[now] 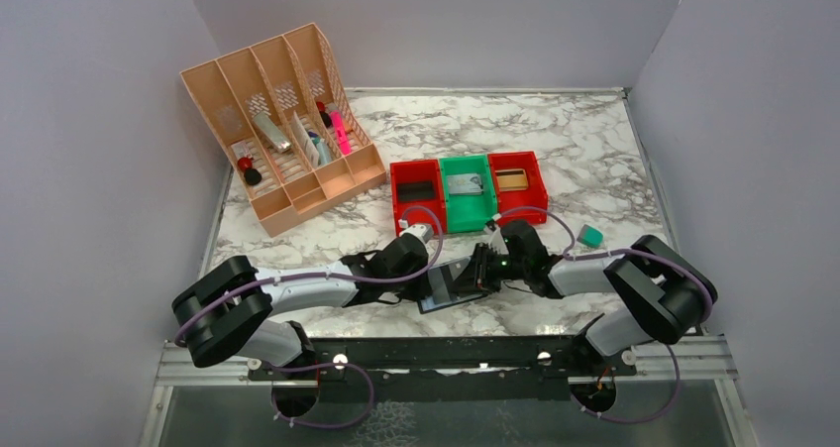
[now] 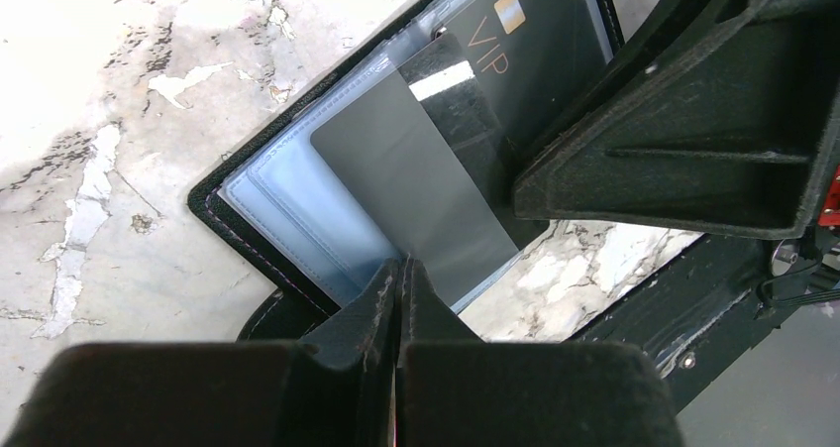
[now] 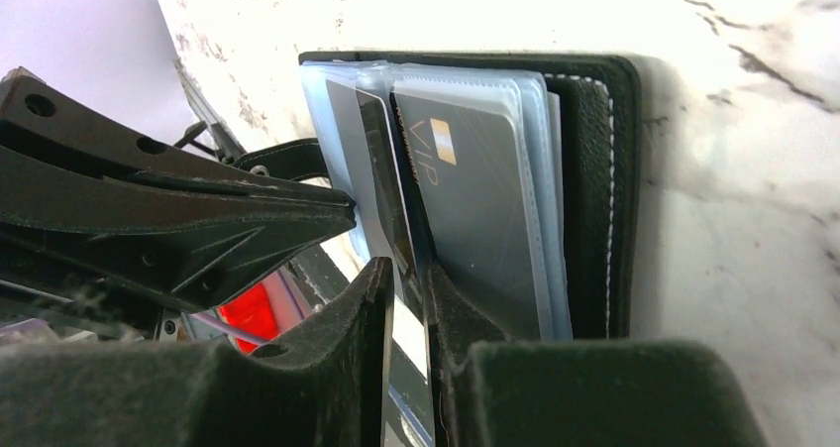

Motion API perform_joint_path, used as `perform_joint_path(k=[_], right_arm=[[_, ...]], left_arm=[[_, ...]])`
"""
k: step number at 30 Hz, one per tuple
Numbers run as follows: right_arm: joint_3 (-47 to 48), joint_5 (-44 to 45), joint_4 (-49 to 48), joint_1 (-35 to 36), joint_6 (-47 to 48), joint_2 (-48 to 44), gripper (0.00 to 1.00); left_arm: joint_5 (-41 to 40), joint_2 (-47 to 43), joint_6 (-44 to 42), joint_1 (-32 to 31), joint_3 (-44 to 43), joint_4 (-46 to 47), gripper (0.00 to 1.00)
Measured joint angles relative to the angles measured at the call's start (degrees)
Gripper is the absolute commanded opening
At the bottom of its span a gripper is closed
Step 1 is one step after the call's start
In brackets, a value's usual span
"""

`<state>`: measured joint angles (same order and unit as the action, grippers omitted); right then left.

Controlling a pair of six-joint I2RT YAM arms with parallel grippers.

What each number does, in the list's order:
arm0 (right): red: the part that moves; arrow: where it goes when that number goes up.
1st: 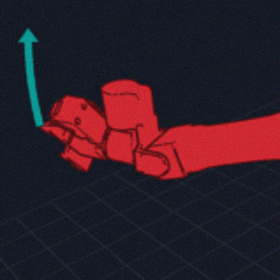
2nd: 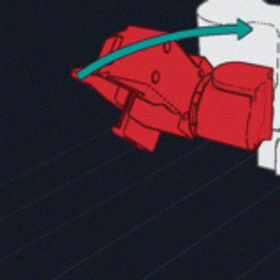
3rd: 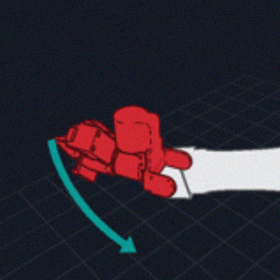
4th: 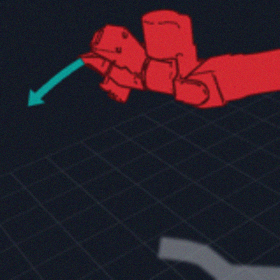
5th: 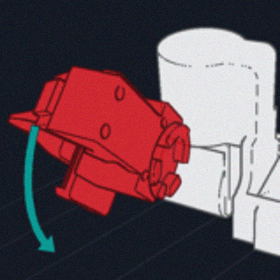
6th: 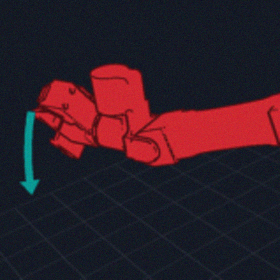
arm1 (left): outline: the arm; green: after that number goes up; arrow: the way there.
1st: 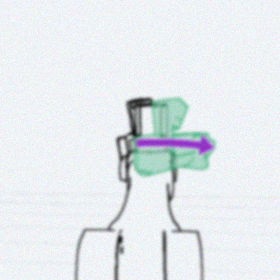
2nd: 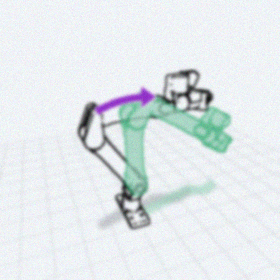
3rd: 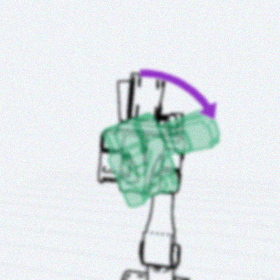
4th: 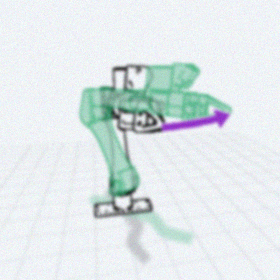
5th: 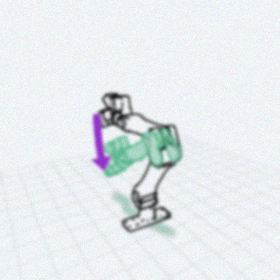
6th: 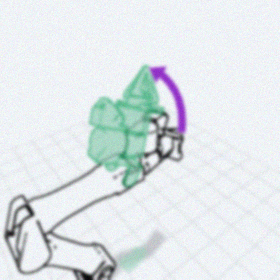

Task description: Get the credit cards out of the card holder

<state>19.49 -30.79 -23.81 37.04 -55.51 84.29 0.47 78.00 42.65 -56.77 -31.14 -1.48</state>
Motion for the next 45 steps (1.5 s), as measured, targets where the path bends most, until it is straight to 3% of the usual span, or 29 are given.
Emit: perform_joint_path(k=[8,15,22,29,34,38,42,45], right_arm=[[0.26,-3.50,-5.90,-0.02,-1.99,5.29,0.01],[-0.20,-2.64,-2.99,-0.85,-1.92,0.94,0.01],[-0.48,-0.50,2.89,-1.51,0.24,-4.68,0.16],[-0.74,-0.39,1.92,-1.55,0.24,-3.08,0.38],[-0.74,-0.72,-1.88,-1.55,-0.83,-0.63,0.40],[-0.68,-1.03,-4.79,-1.55,-1.49,1.33,0.28],[-0.59,-1.01,-5.75,-1.64,-1.44,2.84,0.06],[-0.50,-0.63,-5.46,-1.77,-0.72,2.51,0.01]], left_arm=[[-0.09,0.13,-0.02,-0.35,0.00,0.02,0.00],[-0.52,-0.22,0.00,-0.35,0.00,-0.35,0.00],[-0.94,-0.70,-0.39,-0.35,0.00,-1.14,0.00],[-0.42,-0.35,-1.68,-0.35,-0.22,-1.03,0.00],[0.63,1.16,-2.23,-0.35,-1.11,-0.55,0.00],[0.94,1.53,-2.47,-0.35,-1.25,-0.22,0.00],[1.03,1.62,-2.69,-0.35,-1.36,-0.24,0.00],[0.98,1.62,-2.64,-0.35,-1.38,-0.33,0.00]])
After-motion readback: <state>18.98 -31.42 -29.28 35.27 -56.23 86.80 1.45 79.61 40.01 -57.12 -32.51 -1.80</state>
